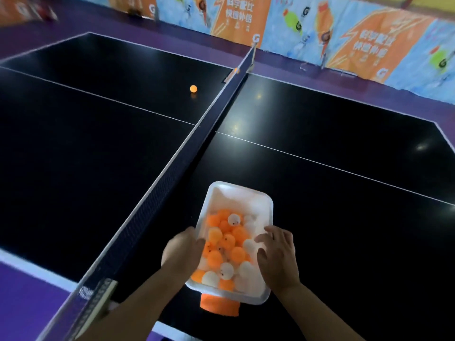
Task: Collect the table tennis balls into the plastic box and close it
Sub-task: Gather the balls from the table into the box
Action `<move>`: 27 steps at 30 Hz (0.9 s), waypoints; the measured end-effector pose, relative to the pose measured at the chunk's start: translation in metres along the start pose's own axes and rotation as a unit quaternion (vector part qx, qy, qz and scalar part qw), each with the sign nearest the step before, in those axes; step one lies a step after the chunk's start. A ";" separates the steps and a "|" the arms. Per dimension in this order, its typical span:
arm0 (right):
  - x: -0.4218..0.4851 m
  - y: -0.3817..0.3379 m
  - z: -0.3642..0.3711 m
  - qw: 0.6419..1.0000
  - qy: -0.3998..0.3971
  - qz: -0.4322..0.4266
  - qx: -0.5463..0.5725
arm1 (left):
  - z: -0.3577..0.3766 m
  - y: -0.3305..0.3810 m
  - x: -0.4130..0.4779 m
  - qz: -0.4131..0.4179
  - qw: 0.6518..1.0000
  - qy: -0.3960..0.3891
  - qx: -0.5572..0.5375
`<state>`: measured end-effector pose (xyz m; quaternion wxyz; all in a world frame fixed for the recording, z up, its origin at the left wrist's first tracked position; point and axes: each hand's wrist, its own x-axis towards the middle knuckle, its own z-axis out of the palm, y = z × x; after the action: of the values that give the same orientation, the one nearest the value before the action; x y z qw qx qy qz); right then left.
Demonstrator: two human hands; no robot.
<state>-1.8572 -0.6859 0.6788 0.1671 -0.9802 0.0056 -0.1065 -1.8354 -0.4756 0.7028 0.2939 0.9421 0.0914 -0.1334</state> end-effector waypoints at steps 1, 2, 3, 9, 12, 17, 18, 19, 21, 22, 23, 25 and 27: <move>0.001 -0.001 -0.003 1.000 0.000 -0.016 0.004 | -0.003 -0.001 -0.008 -0.015 1.000 0.008 -0.006; 0.002 -0.003 -0.005 0.999 -0.003 -0.033 0.013 | -0.007 -0.003 -0.015 -0.028 0.999 0.021 -0.013; 0.003 -0.009 -0.008 0.998 -0.007 -0.050 0.027 | -0.013 -0.005 -0.022 -0.038 0.998 0.037 -0.020; 0.012 -0.076 -0.030 0.983 0.021 -0.122 0.133 | -0.070 -0.029 -0.070 -0.081 0.983 0.160 -0.048; 0.014 -0.120 -0.041 0.965 0.057 -0.179 0.185 | -0.104 -0.050 -0.094 -0.101 0.968 0.218 -0.067; 0.002 -0.209 -0.048 0.940 0.060 -0.238 0.236 | -0.162 -0.103 -0.137 -0.130 0.938 0.307 -0.098; -0.004 -0.228 -0.048 0.935 0.057 -0.248 0.246 | -0.173 -0.117 -0.147 -0.137 0.932 0.319 -0.102; -0.010 -0.248 -0.047 0.931 0.052 -0.257 0.254 | -0.184 -0.131 -0.158 -0.146 0.927 0.329 -0.107; -0.027 -0.289 -0.043 0.922 0.046 -0.277 0.266 | -0.204 -0.162 -0.182 -0.163 0.915 0.348 -0.120; -0.037 -0.311 -0.041 0.917 0.041 -0.289 0.272 | -0.215 -0.180 -0.195 -0.173 0.909 0.357 -0.126; -0.050 -0.334 -0.037 0.912 0.034 -0.299 0.279 | -0.225 -0.199 -0.210 -0.184 0.903 0.365 -0.131; -0.078 -0.383 -0.029 0.902 0.015 -0.319 0.290 | -0.245 -0.242 -0.242 -0.205 0.891 0.380 -0.138; -0.111 -0.434 -0.016 0.894 -0.010 -0.337 0.296 | -0.264 -0.291 -0.276 -0.222 0.881 0.395 -0.137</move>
<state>-1.9801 -0.2765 0.8132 0.4032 -0.8299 -0.3579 -0.1435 -2.1179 -0.1134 0.8419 0.3220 0.8223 0.4237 0.2014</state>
